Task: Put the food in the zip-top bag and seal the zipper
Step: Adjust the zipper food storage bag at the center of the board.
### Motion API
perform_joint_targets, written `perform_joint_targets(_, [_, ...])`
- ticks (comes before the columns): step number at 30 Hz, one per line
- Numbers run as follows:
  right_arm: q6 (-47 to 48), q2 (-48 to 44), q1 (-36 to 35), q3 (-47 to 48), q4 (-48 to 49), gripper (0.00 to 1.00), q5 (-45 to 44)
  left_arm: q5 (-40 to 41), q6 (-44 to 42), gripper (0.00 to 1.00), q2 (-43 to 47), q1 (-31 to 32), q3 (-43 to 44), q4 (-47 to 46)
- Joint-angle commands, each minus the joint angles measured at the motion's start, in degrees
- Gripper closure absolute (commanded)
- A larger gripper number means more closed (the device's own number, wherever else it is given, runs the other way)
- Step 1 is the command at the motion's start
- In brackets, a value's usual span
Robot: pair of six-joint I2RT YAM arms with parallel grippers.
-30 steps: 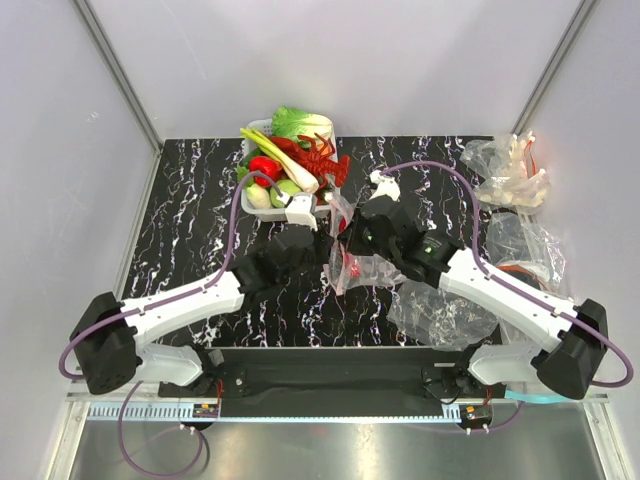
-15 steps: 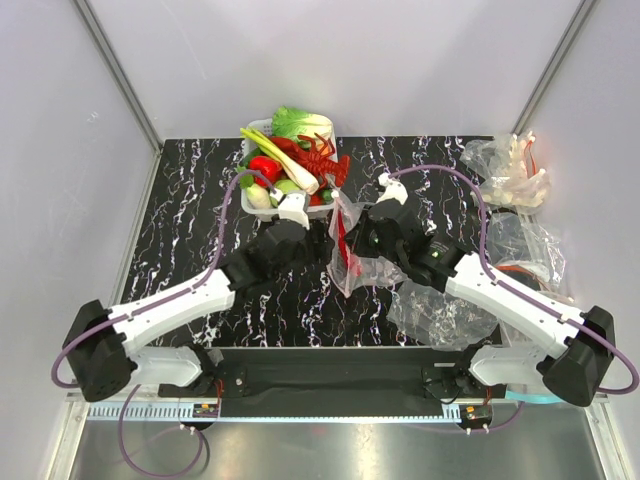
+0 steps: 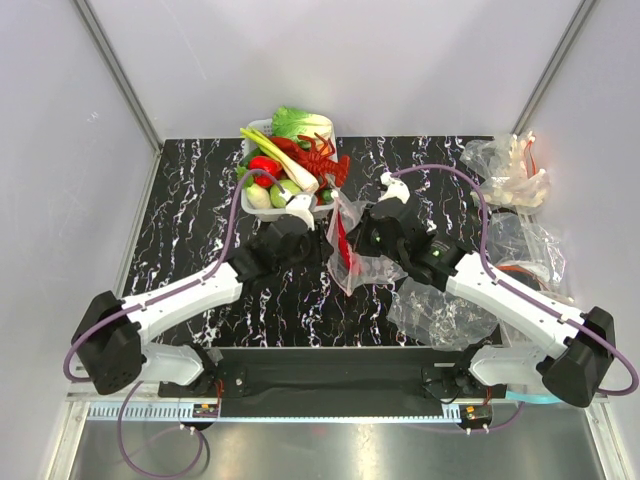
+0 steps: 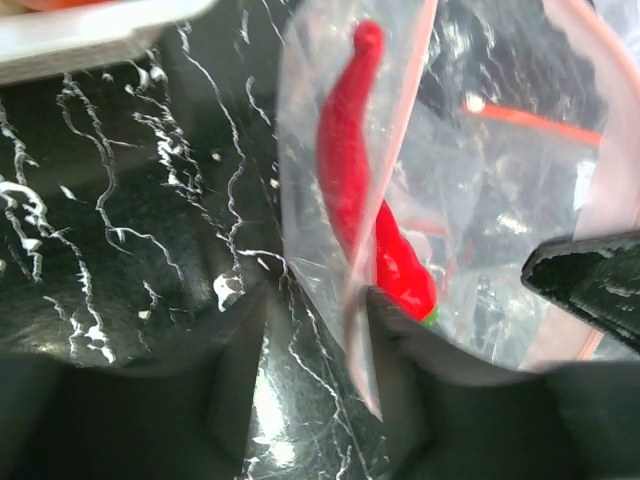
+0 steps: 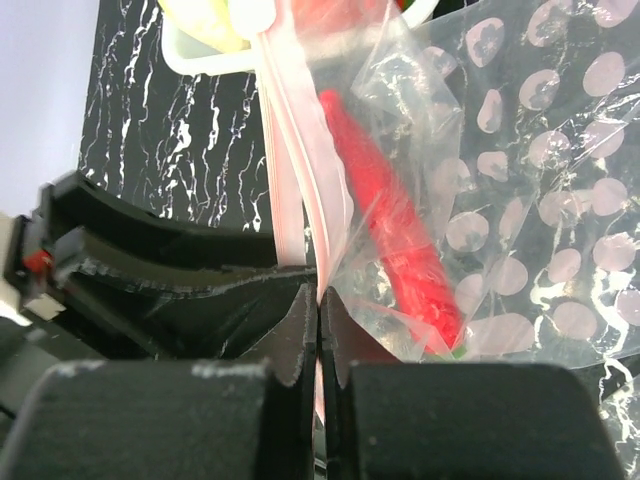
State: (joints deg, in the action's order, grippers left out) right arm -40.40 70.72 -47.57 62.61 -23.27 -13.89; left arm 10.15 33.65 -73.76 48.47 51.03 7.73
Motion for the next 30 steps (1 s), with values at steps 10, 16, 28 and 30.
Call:
perform_joint_targets(10, [11.1, 3.5, 4.8, 14.7, -20.3, 1.00, -12.7, -6.8, -4.1, 1.00, -1.1, -3.5, 21.5, 11.6])
perform_joint_targets(16, [13.0, 5.4, 7.2, 14.9, -20.8, 1.00, -10.4, -9.7, -4.5, 1.00, 0.5, -4.1, 27.2, 16.2])
perform_joint_targets(28, [14.6, 2.7, 7.1, 25.9, -23.3, 1.00, -2.4, -21.3, -0.6, 1.00, -7.6, -7.7, 22.1, 9.3])
perform_joint_targets(30, [14.4, 4.2, 7.2, 23.7, -22.6, 1.00, -2.3, -19.4, -1.5, 1.00, -6.0, -7.8, 23.6, 10.7])
